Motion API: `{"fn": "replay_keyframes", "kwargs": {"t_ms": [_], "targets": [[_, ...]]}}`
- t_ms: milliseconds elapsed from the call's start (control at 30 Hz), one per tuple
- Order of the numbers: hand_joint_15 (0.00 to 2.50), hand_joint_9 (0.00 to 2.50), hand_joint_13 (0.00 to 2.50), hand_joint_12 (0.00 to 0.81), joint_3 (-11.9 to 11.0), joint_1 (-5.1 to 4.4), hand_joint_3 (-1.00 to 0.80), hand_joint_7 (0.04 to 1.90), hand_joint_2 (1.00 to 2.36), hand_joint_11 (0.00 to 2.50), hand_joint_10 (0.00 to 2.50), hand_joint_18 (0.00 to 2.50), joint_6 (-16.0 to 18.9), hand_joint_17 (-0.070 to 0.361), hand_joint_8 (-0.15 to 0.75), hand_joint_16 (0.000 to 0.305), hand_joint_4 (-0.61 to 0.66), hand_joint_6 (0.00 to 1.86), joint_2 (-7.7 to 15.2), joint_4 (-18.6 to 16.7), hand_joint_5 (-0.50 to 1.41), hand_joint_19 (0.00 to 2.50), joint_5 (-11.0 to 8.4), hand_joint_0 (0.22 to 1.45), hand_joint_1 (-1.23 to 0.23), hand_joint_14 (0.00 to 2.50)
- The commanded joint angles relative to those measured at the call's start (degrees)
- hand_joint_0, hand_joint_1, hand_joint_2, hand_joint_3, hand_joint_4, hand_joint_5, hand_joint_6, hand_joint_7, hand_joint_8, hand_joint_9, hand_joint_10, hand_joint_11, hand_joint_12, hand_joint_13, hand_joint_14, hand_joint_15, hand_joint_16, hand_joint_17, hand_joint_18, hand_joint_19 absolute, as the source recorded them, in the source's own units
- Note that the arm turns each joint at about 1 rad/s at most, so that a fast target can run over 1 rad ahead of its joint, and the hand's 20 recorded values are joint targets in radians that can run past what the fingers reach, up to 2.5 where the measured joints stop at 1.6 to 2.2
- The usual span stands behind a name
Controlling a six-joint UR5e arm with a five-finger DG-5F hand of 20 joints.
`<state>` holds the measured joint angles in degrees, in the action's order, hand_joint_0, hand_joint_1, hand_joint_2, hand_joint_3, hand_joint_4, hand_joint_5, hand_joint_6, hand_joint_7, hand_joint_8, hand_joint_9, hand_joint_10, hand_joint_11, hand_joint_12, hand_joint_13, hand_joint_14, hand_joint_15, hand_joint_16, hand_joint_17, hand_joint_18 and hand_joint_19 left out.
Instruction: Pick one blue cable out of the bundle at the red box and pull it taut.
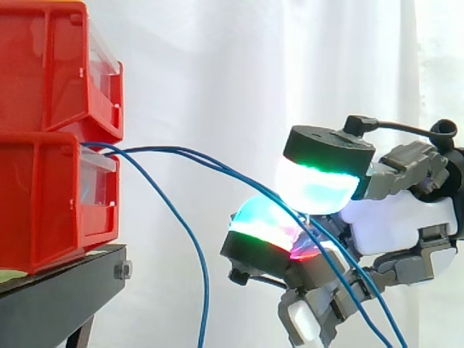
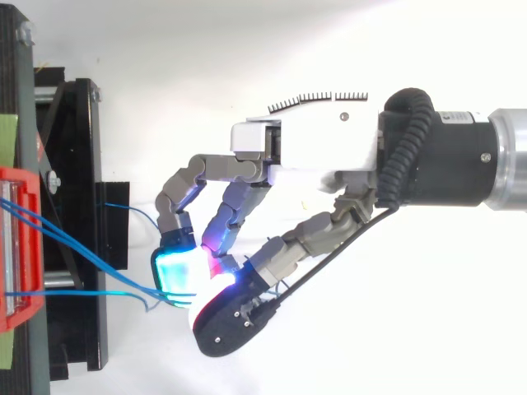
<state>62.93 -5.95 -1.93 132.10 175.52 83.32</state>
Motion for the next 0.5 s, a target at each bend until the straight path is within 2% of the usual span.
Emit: {"fn": "replay_keyframes", "kwargs": {"t_ms": [0,467], "targets": [[0.61,1.03,0.88,0.368,0.00,-0.02,-0.50,1.06,1.00,1.25,0.01,0.71,0.00,0.109,0.334,0.048,0.08,0.93,-0.09,0.00,-0.18,0.47,0.00,0.73,-0.87,0.02],[0.63,1.07,0.87,0.375,0.00,-0.11,-0.37,1.12,1.01,1.24,0.01,0.69,0.00,0.110,0.326,0.049,0.06,0.91,0.00,-0.09,-0.16,0.54,-0.17,0.63,-0.74,0.02]]}}
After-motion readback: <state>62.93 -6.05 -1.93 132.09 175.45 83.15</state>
